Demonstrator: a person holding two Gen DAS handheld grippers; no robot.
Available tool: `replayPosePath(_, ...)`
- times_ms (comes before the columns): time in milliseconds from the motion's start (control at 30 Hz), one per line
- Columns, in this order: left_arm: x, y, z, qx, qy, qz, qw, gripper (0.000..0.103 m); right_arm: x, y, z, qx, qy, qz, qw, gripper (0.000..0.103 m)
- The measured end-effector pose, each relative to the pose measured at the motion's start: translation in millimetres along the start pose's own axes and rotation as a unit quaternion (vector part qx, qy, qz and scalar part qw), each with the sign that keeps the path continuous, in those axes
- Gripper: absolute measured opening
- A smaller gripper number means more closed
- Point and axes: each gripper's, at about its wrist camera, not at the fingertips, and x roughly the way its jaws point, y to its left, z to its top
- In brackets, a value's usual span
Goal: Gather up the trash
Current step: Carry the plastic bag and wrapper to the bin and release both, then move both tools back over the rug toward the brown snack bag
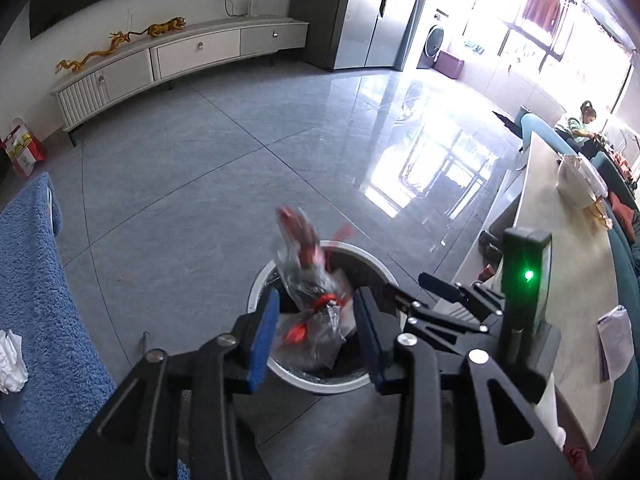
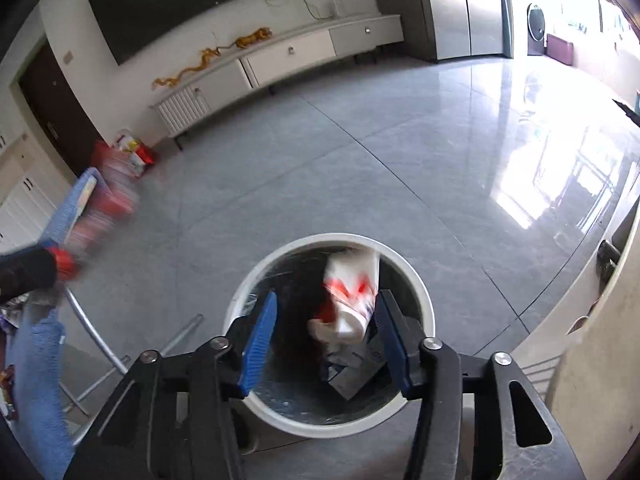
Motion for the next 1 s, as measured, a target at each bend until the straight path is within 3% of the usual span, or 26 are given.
replayPosePath(267, -38, 10, -11, 0.001, -0.033, -0.001, 0.9995, 0.038, -24, 7, -3, 0.013, -0.016, 0.008, 1.0, 0.052)
replayPosePath(533, -128, 47, -49, -0.026, -0.119, 0.054, 0.9911, 0.038, -92, 63, 9, -0.013, -0.078, 0.06, 0.995, 0.053)
replayPosePath(833, -235, 111, -130, -0.069, -0.174, 0.173, 0.9669, 0.04, -166, 162, -2, -0.087, -0.132, 0.127, 0.979, 0.061)
replayPosePath(867, -248, 119, -140, -0.077, -0.18, 0.19, 0.9622, 0.043, -171, 174, -3, -0.096, -0.134, 0.134, 0.977, 0.062)
replayPosePath(933, -268, 133, -159, -0.09, -0.19, 0.212, 0.9544, 0.062, -179, 190, -8, -0.107, -0.137, 0.148, 0.974, 0.062)
replayPosePath(1000, -286, 142, -177, -0.104, -0.202, 0.234, 0.9454, 0.065, -186, 208, -13, -0.121, -0.137, 0.162, 0.97, 0.063)
